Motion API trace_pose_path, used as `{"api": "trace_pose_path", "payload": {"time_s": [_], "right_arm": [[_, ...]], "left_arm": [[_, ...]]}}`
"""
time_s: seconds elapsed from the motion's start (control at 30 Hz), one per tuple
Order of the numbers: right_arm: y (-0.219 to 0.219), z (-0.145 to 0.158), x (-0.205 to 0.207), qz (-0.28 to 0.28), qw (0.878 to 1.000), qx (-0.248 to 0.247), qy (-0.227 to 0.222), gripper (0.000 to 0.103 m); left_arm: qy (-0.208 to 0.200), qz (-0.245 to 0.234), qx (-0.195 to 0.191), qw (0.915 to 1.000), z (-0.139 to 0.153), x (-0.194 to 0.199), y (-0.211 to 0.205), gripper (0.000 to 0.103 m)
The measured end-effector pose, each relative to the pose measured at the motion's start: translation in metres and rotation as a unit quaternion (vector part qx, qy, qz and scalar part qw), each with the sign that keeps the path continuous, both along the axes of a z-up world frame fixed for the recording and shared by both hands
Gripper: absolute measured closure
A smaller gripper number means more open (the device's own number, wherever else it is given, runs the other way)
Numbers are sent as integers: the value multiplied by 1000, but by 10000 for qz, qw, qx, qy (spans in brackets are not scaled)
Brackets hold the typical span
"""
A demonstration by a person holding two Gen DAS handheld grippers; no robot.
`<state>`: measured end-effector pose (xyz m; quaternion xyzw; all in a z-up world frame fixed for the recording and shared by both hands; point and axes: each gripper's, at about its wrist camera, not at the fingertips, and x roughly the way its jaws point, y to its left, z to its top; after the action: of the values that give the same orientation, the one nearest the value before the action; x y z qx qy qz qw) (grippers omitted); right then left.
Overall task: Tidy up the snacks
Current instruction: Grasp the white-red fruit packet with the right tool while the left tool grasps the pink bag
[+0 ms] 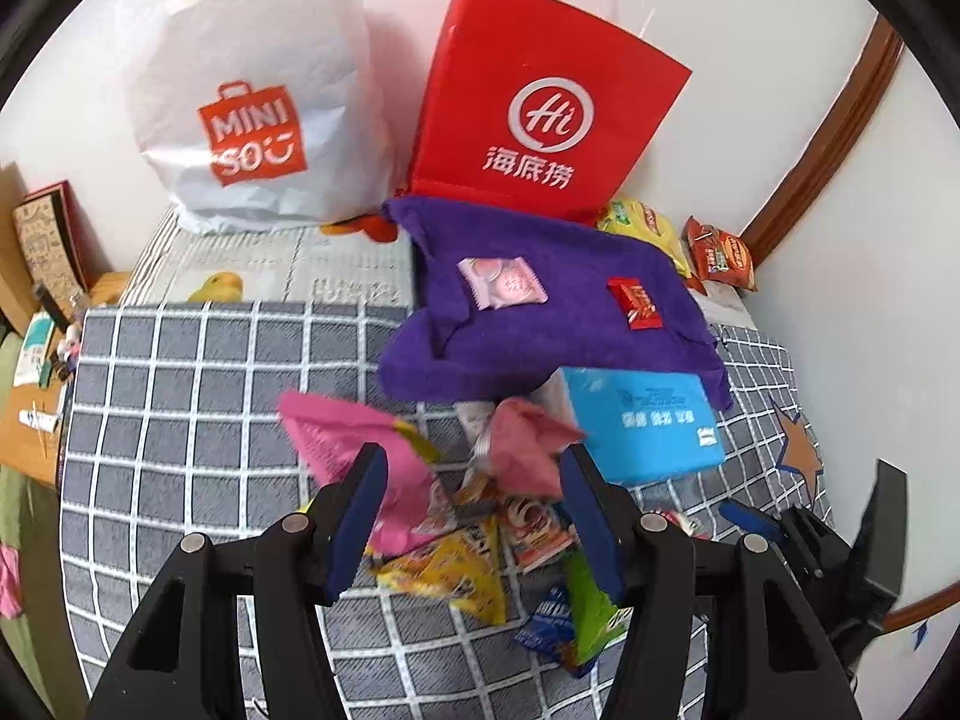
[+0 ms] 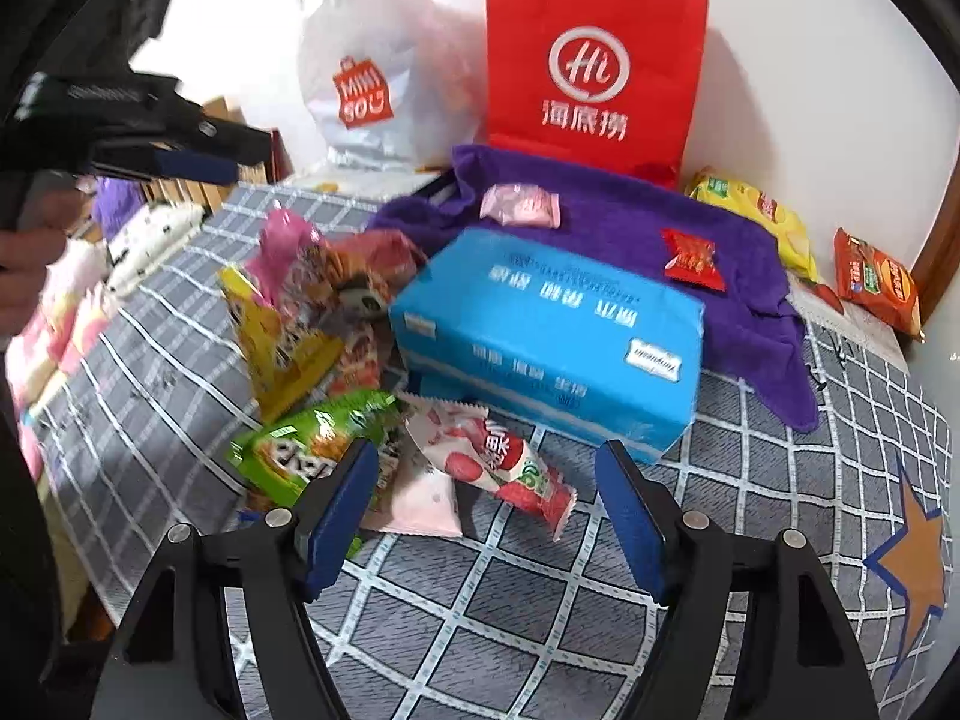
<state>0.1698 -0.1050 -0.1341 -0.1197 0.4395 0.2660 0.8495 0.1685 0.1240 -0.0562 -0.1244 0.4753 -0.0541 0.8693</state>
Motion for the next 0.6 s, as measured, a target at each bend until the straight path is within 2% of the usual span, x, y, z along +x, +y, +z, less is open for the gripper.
{"api": "trace_pose_path", "payload": {"time_s": [0.27,0.37,0.4,0.53,0.6], "right_arm": [[17,-28,16,135,9990,-425,-78,31],[17,-34,21,295,9989,-360,50,48],[16,-33,23,312,9991,-279,109,59],[13,-27,24,295,9990,-321,119,67],[10,-21,22,220,9993,-236,166,68]], "left_arm": [[126,293,74,9995,-18,-24,25,45],[159,361,91,9992,-23,-30,34,45],[163,386,98,9991,-25,-32,36,45],[144,499,30,9986,-28,-38,45,45],[142,523,-6,9985,-29,-41,47,45]]}}
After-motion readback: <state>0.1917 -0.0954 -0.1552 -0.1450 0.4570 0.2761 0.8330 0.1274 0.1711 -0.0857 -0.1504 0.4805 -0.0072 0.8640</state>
